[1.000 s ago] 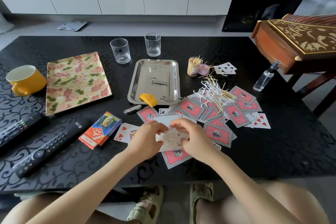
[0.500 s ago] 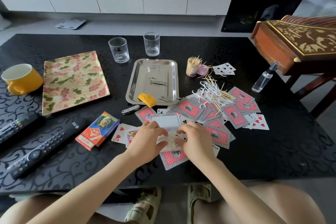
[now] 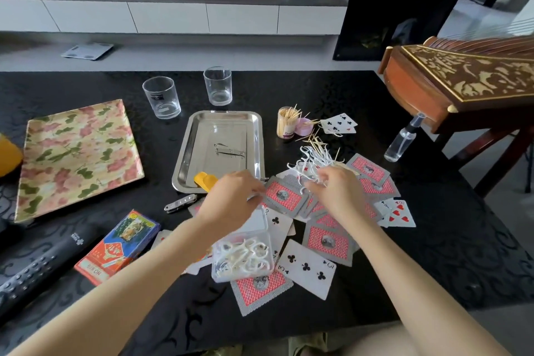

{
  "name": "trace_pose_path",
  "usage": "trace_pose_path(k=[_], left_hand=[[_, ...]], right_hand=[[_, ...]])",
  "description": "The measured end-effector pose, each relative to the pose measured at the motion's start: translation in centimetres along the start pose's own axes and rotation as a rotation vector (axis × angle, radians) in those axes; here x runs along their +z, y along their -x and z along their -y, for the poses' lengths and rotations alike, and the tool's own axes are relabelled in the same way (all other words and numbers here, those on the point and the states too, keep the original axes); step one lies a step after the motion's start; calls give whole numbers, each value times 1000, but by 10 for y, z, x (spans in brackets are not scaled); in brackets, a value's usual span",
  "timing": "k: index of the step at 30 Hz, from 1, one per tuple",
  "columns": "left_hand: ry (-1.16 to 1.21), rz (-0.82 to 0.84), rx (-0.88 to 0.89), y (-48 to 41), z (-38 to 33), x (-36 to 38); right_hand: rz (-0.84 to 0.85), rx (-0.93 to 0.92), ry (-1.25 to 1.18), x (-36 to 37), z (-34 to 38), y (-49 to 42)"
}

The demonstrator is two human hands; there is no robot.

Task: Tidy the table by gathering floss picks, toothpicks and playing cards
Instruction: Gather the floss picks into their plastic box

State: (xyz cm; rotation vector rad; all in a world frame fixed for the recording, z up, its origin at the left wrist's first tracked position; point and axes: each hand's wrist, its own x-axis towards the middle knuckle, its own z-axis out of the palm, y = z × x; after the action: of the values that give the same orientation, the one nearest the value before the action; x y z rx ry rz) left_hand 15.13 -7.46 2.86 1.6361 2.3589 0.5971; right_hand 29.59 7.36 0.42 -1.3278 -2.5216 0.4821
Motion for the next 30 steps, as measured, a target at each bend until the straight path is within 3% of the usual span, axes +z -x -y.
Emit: trace_pose_path(k=[4, 8, 15, 23, 30], left_hand=[[-67, 38, -30, -57, -14, 13], [-29, 38, -144, -98, -18, 31], [70, 120, -289, -129, -16, 54], [160, 118, -302, -134, -15, 58], [254, 76, -309, -131, -11, 49]], right_hand=[[121, -56, 286, 5, -2, -47], [207, -96, 393, 18, 0, -71], [219, -48, 200, 22, -7, -89], [305, 86, 151, 23, -2, -114], [80, 56, -302, 15, -18, -107]])
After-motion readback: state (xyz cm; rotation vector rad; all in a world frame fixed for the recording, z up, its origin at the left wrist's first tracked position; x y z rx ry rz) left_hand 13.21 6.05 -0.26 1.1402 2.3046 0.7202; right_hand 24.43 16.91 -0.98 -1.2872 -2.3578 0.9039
